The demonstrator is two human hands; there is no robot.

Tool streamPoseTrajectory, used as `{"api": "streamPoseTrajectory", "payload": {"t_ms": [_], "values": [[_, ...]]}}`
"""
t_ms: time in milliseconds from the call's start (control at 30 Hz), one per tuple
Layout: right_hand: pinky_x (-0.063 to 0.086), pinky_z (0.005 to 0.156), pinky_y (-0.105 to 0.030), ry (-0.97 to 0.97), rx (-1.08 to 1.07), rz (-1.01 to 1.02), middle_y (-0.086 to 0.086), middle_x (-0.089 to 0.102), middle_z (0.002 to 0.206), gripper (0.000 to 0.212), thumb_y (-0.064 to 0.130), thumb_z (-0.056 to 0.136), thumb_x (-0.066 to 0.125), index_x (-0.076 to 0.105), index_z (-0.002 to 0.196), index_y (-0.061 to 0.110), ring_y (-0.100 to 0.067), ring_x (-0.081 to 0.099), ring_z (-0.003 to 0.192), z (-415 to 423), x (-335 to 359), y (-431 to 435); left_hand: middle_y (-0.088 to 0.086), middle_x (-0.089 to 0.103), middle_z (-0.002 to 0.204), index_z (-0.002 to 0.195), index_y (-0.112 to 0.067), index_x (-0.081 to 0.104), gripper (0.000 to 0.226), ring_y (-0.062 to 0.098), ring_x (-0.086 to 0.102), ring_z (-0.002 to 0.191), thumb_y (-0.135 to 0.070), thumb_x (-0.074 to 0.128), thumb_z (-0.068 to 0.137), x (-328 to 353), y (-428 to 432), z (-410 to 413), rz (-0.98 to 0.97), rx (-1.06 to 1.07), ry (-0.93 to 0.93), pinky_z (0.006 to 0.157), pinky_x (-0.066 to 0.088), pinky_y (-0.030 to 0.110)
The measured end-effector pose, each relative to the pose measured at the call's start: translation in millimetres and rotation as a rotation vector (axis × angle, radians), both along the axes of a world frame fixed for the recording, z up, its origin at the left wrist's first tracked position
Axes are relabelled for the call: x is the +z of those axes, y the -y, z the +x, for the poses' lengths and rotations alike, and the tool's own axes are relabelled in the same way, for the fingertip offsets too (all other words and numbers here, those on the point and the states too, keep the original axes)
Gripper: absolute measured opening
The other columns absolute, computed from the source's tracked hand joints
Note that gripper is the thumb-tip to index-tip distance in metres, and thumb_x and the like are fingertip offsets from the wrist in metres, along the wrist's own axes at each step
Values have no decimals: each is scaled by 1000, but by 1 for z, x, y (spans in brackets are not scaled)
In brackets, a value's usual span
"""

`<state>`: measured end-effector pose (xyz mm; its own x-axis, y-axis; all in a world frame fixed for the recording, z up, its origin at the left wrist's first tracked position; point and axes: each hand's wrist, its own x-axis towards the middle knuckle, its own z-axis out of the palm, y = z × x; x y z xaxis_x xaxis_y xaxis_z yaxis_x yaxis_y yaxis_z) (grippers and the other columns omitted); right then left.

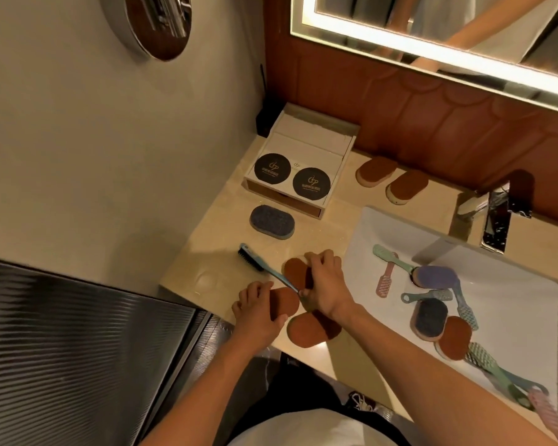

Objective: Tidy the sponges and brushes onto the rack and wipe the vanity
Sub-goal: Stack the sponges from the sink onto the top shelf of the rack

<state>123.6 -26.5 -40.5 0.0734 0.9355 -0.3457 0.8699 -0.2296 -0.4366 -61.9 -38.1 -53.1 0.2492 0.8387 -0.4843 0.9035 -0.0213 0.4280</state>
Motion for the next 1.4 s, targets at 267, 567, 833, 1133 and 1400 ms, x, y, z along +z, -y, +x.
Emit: {"api": "streamPoseTrajectory", "payload": {"t_ms": [267, 567, 833, 1133, 1400], "values": [[39, 93, -38, -150, -27, 52, -5, 57, 126, 61, 22, 83, 78, 44, 133, 28, -26, 48, 109, 11, 10, 19, -7, 49, 117, 111, -27, 38, 48, 21, 48, 113, -38, 75, 82, 10, 1, 0, 7, -23, 21, 93, 35, 43], [41, 94, -37, -262, -76, 261, 0, 55, 132, 59, 15, 94, 67, 43, 145, 35, -23, 46, 118, 50, 42, 46, -22, 45, 99, 104, -27, 47, 36, 17, 48, 100, -10, 73, 87, 65, -5, 29, 211, 26, 319, 82, 50, 41], [46, 100, -39, -255, -260, 417, 5, 52, 133, 60, 21, 95, 69, 41, 146, 35, -17, 47, 123, 167, 98, 99, -4, 45, 119, 113, -35, 45, 31, 10, 50, 110, -10, 58, 99, 107, 8, 158, 120, -58, 443, 101, 49, 33], [41, 100, -30, -161, -365, 565, 13, 52, 133, 59, 17, 95, 66, 43, 145, 41, -7, 44, 122, 293, 160, 186, -6, 51, 126, 109, -45, 50, 36, 10, 53, 115, -13, 60, 98, 156, 58, 302, 116, -187, 621, 92, 51, 27], [39, 99, -19, -23, -467, 709, 9, 46, 129, 60, 21, 95, 69, 44, 149, 34, -9, 46, 118, 402, 209, 252, -26, 47, 101, 109, -45, 57, 26, 10, 41, 110, -26, 66, 94, 210, 102, 427, 380, -331, 647, 95, 29, 37]]}}
